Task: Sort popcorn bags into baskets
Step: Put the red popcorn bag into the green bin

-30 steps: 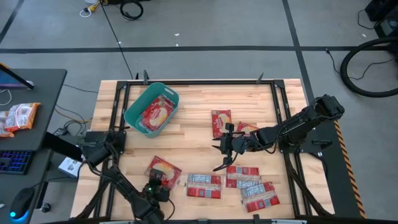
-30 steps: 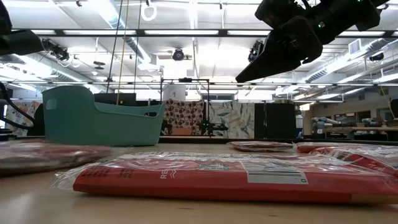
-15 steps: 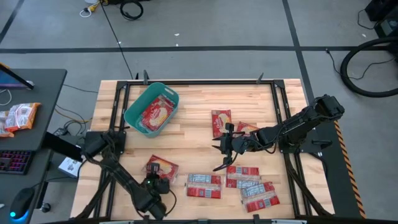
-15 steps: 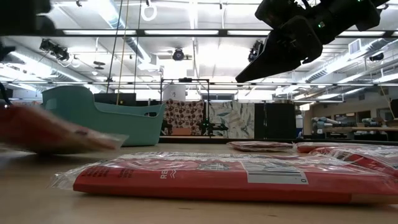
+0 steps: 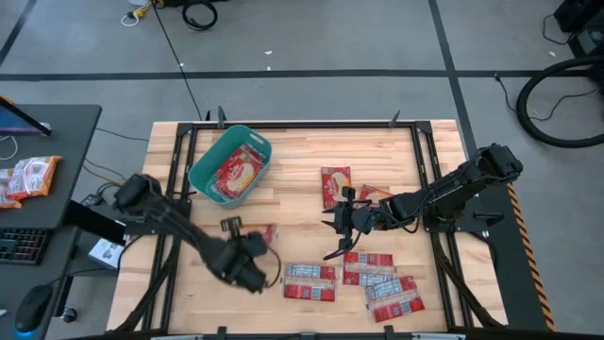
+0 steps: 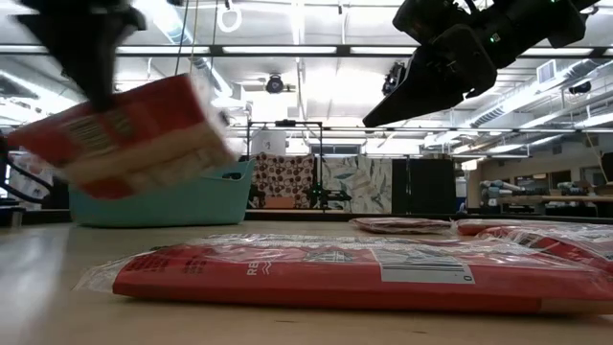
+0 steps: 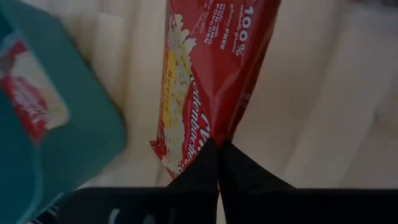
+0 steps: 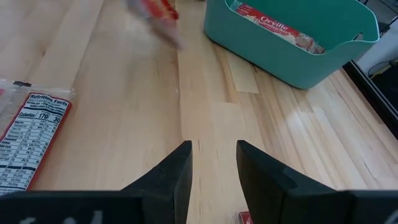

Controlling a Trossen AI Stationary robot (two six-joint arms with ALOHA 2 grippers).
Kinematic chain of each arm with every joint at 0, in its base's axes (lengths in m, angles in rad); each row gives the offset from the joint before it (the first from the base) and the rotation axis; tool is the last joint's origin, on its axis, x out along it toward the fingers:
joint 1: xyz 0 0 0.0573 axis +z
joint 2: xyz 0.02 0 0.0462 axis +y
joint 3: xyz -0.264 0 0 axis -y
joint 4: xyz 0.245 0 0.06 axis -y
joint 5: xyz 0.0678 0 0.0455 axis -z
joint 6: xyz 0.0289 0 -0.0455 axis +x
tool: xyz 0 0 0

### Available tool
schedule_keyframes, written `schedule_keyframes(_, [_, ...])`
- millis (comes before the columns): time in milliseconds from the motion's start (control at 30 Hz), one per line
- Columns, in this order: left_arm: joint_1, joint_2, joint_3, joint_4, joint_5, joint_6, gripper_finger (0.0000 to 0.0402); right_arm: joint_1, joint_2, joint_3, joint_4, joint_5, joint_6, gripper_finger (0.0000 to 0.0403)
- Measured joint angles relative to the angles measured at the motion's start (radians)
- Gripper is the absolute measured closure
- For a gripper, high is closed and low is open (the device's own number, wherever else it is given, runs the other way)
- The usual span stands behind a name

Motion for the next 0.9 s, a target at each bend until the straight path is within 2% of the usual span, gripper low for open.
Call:
schedule_keyframes(233, [0.152, -0.084, 0.012, 0.039, -0.028, 0.063, 0.0398, 0.000, 0.000, 0.000, 0.000, 0.000, 0.000, 0.0273])
schedule_keyframes(600, [0.427, -0.095, 0.177, -0.080, -0.019, 0.274, 0.0399, 0.000, 0.000, 0.000, 0.000, 0.000, -0.004, 0.0273])
schedule_keyframes(767, [0.576, -0.095, 0.178, -0.208, 0.081, 0.295, 0.0399, 0.000, 0.000, 0.000, -0.002, 0.000, -0.009, 0.0273])
schedule_keyframes(900, [0.676, -0.095, 0.177, -0.228, 0.134, 0.328, 0.0399, 0.000, 0.000, 0.000, -0.003, -0.008, -0.009, 0.0273])
